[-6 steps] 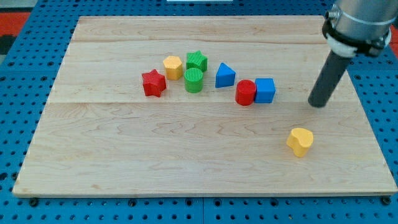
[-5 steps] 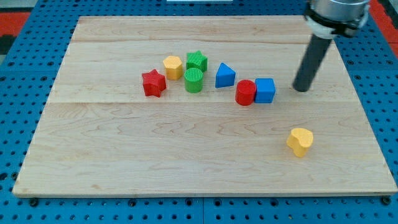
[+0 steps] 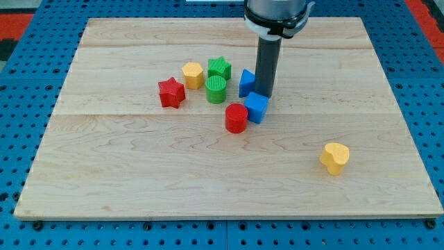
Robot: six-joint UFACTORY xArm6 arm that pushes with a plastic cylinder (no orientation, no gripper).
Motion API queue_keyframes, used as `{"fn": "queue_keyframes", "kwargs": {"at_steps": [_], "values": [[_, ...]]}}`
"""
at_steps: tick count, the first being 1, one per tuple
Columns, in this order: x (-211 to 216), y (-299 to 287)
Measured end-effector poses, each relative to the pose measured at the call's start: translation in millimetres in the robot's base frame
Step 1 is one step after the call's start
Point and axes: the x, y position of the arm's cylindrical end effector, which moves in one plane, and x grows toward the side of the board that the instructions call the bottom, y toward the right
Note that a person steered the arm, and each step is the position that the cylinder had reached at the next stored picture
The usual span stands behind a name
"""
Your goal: Place the blue cube along with the red circle diagonally to the red star
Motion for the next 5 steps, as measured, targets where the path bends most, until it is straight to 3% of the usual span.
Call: {"fn": "queue_keyframes", "kwargs": {"at_steps": [5], "values": [[69, -58]]}}
